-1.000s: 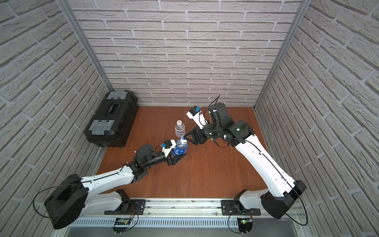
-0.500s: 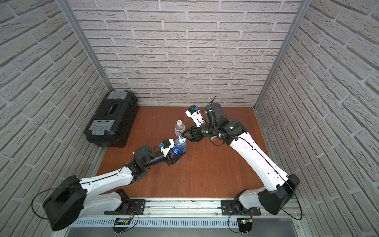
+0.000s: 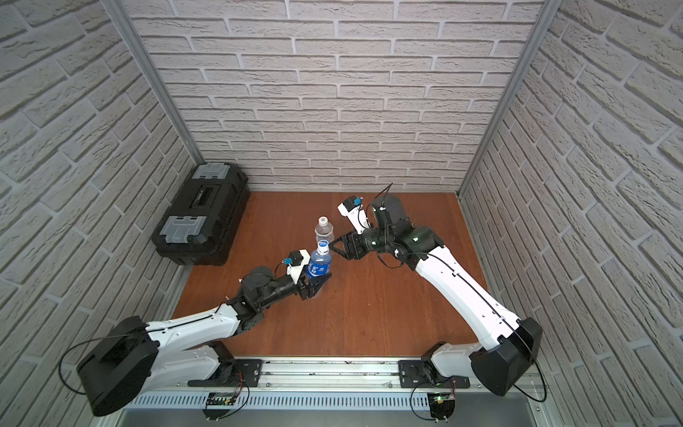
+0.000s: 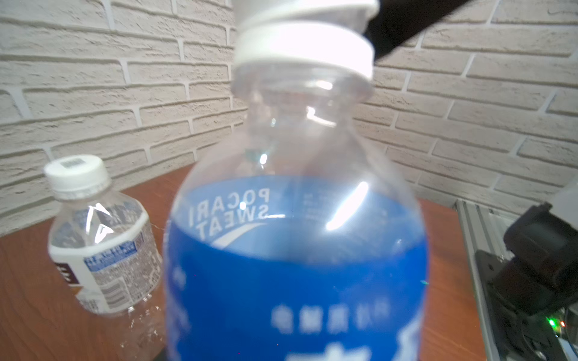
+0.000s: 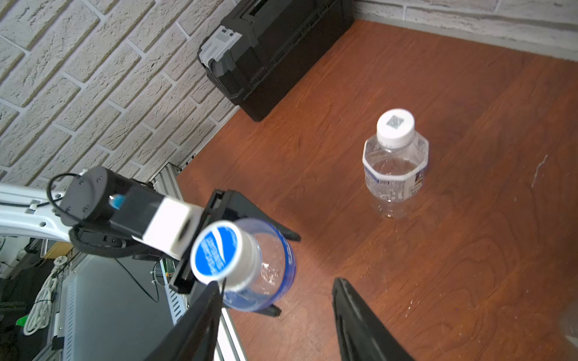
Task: Screw on the bottle caps
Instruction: Screw the bottle cap onto the plastic bottle.
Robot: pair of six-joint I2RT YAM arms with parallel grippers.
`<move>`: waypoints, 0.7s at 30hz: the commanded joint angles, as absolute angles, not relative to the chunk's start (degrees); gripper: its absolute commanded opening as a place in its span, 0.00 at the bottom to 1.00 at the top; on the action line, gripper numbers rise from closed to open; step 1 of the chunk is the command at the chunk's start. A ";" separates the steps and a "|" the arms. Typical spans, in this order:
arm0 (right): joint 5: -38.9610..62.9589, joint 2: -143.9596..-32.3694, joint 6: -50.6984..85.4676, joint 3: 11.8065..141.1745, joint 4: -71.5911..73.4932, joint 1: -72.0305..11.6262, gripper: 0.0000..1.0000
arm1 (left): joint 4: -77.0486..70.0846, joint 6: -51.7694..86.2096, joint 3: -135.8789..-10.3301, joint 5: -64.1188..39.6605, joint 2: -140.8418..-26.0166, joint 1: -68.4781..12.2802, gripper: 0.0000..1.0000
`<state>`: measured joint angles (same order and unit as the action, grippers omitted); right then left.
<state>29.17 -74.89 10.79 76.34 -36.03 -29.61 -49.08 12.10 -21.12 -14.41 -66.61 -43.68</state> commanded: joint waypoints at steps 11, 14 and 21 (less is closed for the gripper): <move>20.19 -71.89 2.52 83.63 -44.51 -32.30 0.60 | -39.29 4.53 -24.67 -11.89 -64.06 -43.37 0.60; 17.22 -73.68 0.69 88.38 -48.73 -34.17 0.61 | -35.20 2.31 -26.05 -12.19 -64.34 -43.38 0.61; 12.87 -79.45 0.22 95.04 -52.81 -37.24 0.61 | -31.21 -0.81 -27.84 -14.30 -63.97 -43.50 0.60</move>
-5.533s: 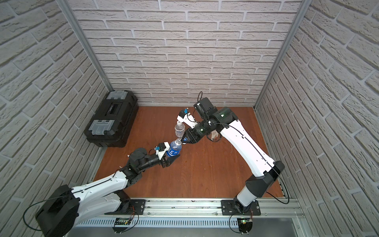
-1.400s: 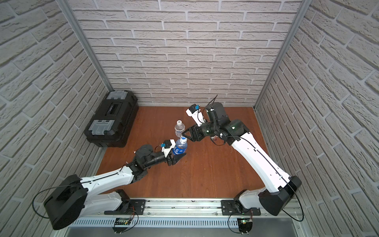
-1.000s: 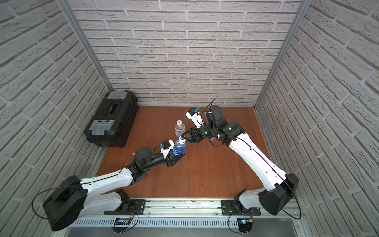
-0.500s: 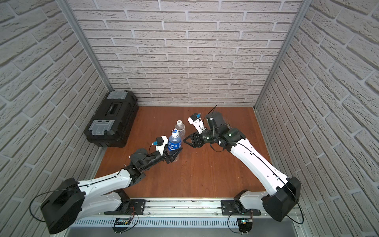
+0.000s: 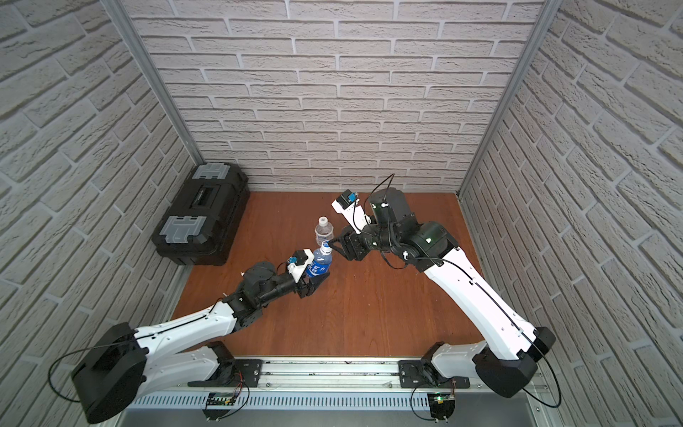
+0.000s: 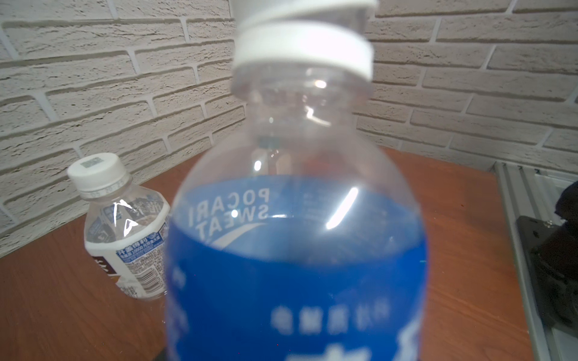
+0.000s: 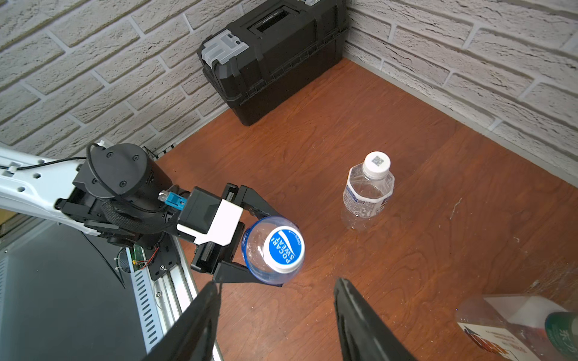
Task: Screw on the bottle caps
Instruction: Screw the bottle cap onto the plastic bottle.
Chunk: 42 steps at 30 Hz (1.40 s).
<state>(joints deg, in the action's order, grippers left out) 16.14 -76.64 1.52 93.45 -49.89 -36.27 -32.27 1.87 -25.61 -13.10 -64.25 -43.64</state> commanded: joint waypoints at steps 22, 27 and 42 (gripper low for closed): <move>13.53 -87.18 4.81 99.64 -56.87 -39.13 0.54 | -32.42 -1.28 -27.60 -14.77 -64.16 -43.77 0.60; 13.58 -87.11 5.44 99.04 -55.99 -39.11 0.52 | -33.46 -0.64 -27.60 -15.40 -64.50 -43.81 0.60; 15.10 -86.30 6.96 97.09 -54.39 -39.11 0.40 | -36.63 0.12 -26.99 -14.77 -64.60 -43.77 0.60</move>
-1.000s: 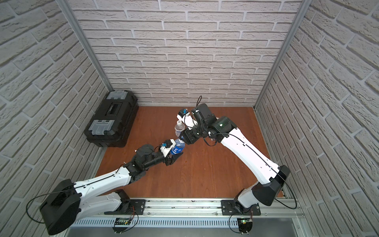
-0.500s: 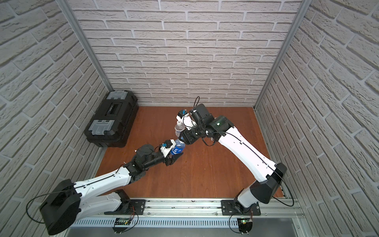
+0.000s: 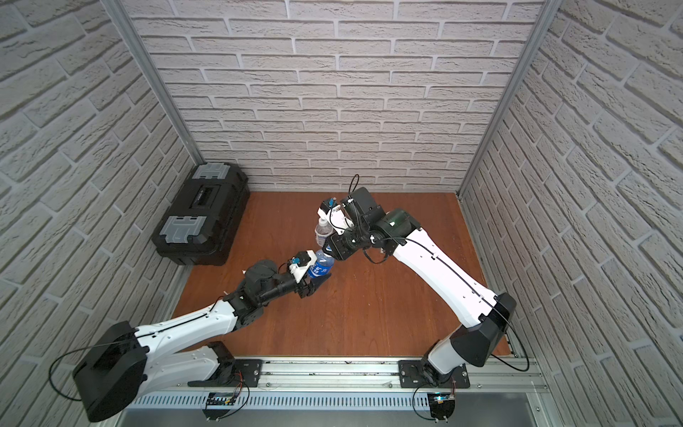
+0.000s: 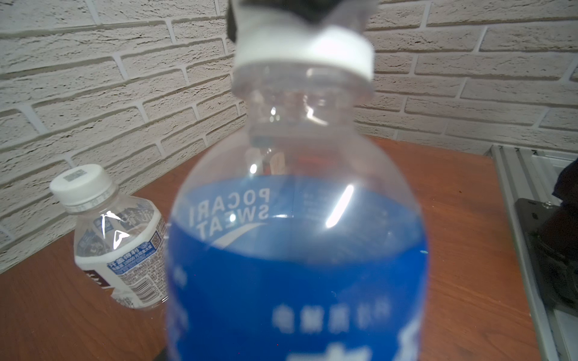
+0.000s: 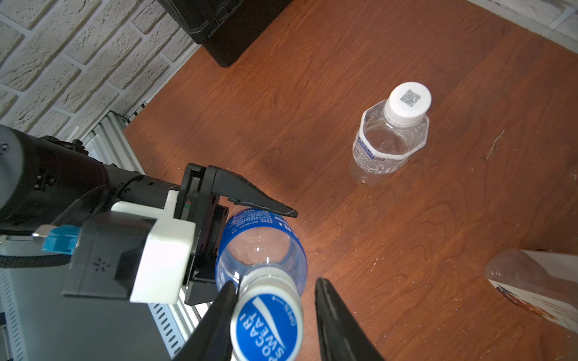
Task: Screw on the bottle caps
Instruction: Screw the bottle cap onto the plastic bottle.
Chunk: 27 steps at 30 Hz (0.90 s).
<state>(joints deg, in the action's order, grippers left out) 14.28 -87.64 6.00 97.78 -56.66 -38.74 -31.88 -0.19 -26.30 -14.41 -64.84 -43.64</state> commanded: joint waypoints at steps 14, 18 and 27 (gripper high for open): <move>16.20 -81.35 8.06 92.69 -46.29 -38.61 0.36 | -39.63 3.12 -24.79 -14.85 -64.67 -43.76 0.60; 17.10 -79.95 9.01 91.05 -42.99 -38.23 0.36 | -40.92 4.70 -24.04 -15.61 -64.01 -43.12 0.60; 18.63 -79.48 9.72 87.23 -39.09 -38.15 0.38 | -45.19 8.98 -23.68 -17.92 -64.82 -42.81 0.60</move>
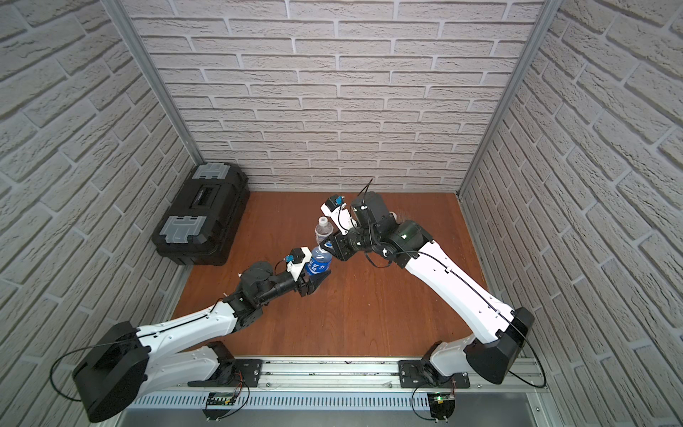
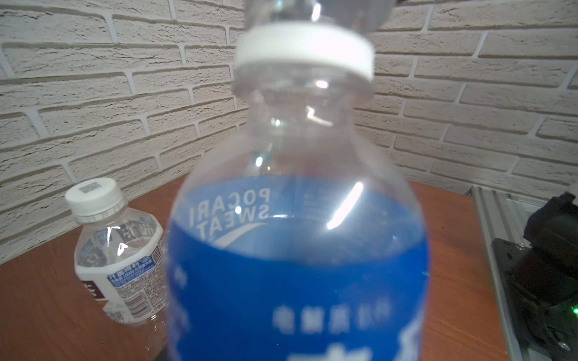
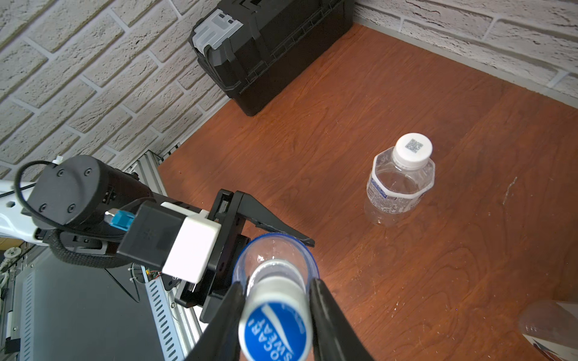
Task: Screw on the bottle caps
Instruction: Screw the bottle cap onto the plastic bottle.
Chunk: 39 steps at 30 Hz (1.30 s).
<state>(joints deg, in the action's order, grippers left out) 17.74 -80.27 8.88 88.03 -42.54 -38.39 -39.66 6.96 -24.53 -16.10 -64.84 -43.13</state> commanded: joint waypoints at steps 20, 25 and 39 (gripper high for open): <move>20.03 -83.79 8.88 93.61 -48.40 -38.14 0.36 | -39.09 2.43 -24.52 -19.51 -62.98 -43.77 0.60; 21.77 -84.98 9.33 93.42 -48.86 -38.14 0.36 | -38.84 1.76 -25.27 -20.91 -63.01 -43.95 0.60; 22.15 -85.71 8.12 94.63 -50.42 -38.15 0.48 | -40.48 2.27 -25.77 -22.76 -64.39 -44.45 0.60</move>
<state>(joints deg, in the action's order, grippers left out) 21.37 -86.06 9.15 93.56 -52.42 -38.15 -35.59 2.44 -24.27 -21.02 -64.07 -44.07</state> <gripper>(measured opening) 0.461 0.649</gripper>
